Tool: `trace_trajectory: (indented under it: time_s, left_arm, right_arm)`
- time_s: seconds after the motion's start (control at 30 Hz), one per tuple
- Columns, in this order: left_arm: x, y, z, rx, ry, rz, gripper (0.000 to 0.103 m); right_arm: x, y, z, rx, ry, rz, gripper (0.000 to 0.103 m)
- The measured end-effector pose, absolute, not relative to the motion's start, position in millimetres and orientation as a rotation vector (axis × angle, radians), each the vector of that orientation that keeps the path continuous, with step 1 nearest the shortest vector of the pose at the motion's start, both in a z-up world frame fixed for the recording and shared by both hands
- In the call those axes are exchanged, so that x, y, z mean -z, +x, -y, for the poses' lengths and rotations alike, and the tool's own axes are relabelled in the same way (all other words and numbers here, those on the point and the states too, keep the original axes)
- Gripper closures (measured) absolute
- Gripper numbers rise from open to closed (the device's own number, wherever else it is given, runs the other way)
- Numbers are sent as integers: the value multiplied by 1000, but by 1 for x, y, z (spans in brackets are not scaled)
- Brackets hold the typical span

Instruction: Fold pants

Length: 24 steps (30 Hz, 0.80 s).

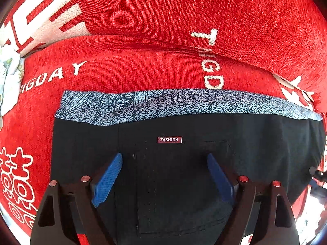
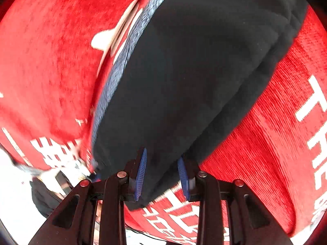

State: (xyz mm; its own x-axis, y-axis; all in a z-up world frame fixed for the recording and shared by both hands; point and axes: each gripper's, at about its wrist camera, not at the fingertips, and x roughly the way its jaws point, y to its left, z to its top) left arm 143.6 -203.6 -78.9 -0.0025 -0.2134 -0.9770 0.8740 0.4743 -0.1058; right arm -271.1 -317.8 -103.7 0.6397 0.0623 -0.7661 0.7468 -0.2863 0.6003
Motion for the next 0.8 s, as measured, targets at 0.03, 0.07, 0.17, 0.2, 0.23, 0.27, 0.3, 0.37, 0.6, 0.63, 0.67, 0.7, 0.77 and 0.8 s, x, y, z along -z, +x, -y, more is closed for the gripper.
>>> trace_trajectory:
  time_s: [0.03,0.07,0.17,0.2,0.23,0.27,0.3,0.37,0.6,0.63,0.67,0.7,0.77,0.8]
  left_arm:
    - [79,143,205,962,664,-1293,17]
    - [78,141,208,961,668,-1291,16]
    - [74,139,205,963,676,-1280,16]
    - [75,137,205,966,680,-1275,16]
    - [75,135,205,967,685,-1271,16]
    - [75,132,206,964,692,-1267,16]
    - [74,131,207,954,702,-1268,16]
    - [71,128,211,926,734,-1271,17]
    - [34,70,236,1016,731,-1238,17]
    - [35,58,242,1024,729,-1247,17]
    - [38,45,249,1030,728,-1261,17]
    - [44,32,255,1030,728,-1280,17]
    - [57,13,263,1015,730,-1324,17]
    - [64,6,264,998,734,-1336,17]
  right_arm:
    - [100,-269,323,781,1735,-670,95]
    - [94,-269,326,780,1711,-682,95]
    - [70,-264,324,783,1566,-735,95]
    - [73,-267,320,789,1558,-756,96]
    - [83,-270,314,805,1561,-799,96]
    - [91,-275,310,817,1561,-828,96]
    - [97,-277,307,818,1571,-825,95]
    - [93,-280,308,815,1569,-796,94]
    - [47,-356,345,961,1476,-727,81]
    - [45,-378,358,1017,1484,-700,78]
    - [46,-395,366,1053,1498,-676,78]
    - [48,-414,378,1102,1519,-634,77]
    - [54,-438,396,1177,1548,-572,77]
    - [58,-452,406,1200,1563,-541,77]
